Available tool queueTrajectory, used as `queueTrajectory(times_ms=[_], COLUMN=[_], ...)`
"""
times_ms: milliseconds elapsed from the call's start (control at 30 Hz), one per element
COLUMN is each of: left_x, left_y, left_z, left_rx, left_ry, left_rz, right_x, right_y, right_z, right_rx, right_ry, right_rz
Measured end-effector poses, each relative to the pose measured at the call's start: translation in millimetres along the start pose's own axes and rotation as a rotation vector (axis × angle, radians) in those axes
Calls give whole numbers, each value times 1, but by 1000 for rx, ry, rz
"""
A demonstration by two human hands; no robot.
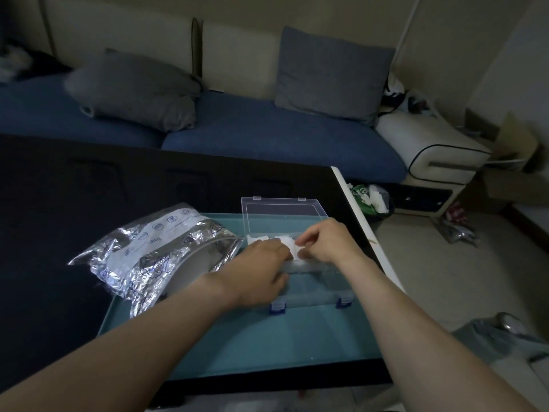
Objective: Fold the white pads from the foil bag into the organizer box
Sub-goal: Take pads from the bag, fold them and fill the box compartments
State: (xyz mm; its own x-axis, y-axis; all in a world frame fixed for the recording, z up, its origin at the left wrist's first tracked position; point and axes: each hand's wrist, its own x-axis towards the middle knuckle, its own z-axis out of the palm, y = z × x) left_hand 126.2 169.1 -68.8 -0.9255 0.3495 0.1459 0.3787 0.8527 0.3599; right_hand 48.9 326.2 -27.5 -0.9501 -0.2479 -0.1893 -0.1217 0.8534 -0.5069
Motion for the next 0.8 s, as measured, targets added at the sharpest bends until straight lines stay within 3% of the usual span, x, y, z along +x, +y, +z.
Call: queueTrajectory(times_ms=[67, 200, 333, 400, 467, 600, 700, 800], left_x=[-6, -24, -47, -60, -75, -102, -113, -117], left_y=[1, 10, 6, -4, -15, -41, -59, -70], left_z=[-6, -35, -68, -79, -86, -90, -95, -99], left_rx=[-70, -158, -142, -73, 40, 247, 87, -17], left_ry=[49, 341, 595, 592, 482, 65, 174, 253], left_rz=[15, 34, -22, -90, -197, -445, -498, -541], right_x=[1, 3, -11, -26, -44, -64, -70, -70], right_y=[-4, 6, 6, -13, -40, -81, -101, -114], right_z=[1, -3, -13, -10, 1, 36, 61, 76], right_rx=[5, 49, 310, 419, 463, 408, 249, 58], right_ry=[-23, -13, 589, 663, 552, 172, -9, -56], right_rz=[37, -7, -179, -299, -398, -503, -560, -578])
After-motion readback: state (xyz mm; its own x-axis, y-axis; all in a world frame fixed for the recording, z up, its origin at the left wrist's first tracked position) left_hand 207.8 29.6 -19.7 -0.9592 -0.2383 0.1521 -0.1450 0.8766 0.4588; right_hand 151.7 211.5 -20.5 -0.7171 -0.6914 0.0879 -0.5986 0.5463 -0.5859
